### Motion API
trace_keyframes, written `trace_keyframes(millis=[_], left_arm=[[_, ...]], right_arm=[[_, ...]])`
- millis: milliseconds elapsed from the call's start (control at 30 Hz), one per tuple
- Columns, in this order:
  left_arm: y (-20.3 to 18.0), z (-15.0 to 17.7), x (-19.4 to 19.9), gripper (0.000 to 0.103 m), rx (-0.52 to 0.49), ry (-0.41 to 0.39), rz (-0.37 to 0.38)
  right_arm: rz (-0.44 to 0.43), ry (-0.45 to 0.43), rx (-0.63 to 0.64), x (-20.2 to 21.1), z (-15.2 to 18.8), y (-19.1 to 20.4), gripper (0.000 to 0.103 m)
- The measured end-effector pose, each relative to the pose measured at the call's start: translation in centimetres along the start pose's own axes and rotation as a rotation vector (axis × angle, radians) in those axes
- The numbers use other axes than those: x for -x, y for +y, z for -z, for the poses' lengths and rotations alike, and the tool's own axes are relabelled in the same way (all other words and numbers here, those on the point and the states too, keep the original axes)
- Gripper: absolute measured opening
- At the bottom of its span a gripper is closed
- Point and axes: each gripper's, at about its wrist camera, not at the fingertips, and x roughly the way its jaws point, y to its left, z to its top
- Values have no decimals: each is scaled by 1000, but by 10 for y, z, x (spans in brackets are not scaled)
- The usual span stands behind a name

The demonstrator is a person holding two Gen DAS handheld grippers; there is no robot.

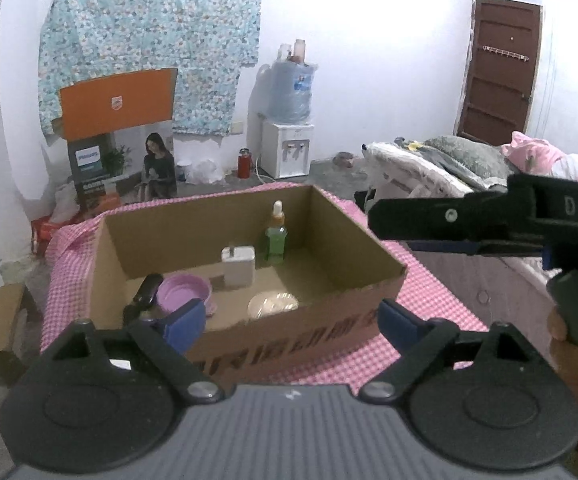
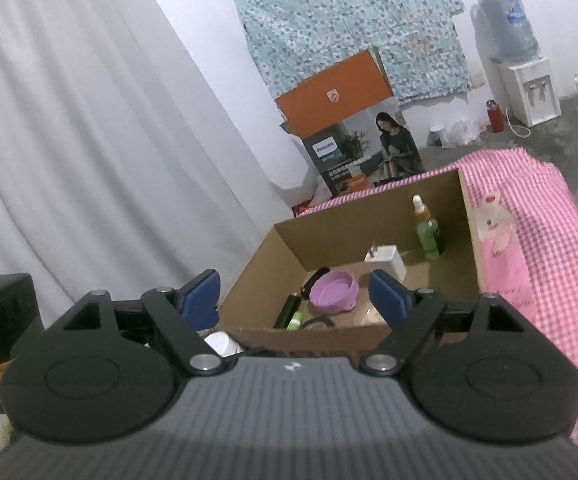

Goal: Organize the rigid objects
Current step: 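Move the right gripper to the white supplement bottle, then close the right gripper around the white bottle's cap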

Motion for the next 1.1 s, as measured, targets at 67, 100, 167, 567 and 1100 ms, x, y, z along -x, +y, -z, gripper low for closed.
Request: trace_keyframes(millis=[67, 100, 167, 567, 1100], left_arm=[[5, 5, 8, 94, 7, 3, -10], [8, 8, 11, 94, 10, 0, -16], [14, 11, 18, 94, 15, -6, -27], [49, 33, 35, 94, 51, -27, -130], [79, 66, -7, 85, 91, 23, -240]], right_arm=[[-4, 7, -7, 0, 7, 3, 82], [-5, 12, -10, -1, 10, 4, 82], [-9, 23, -10, -4, 14, 8, 82], [-28, 106, 12, -40, 27, 27, 82], [-116, 295, 44, -116, 50, 58, 80]])
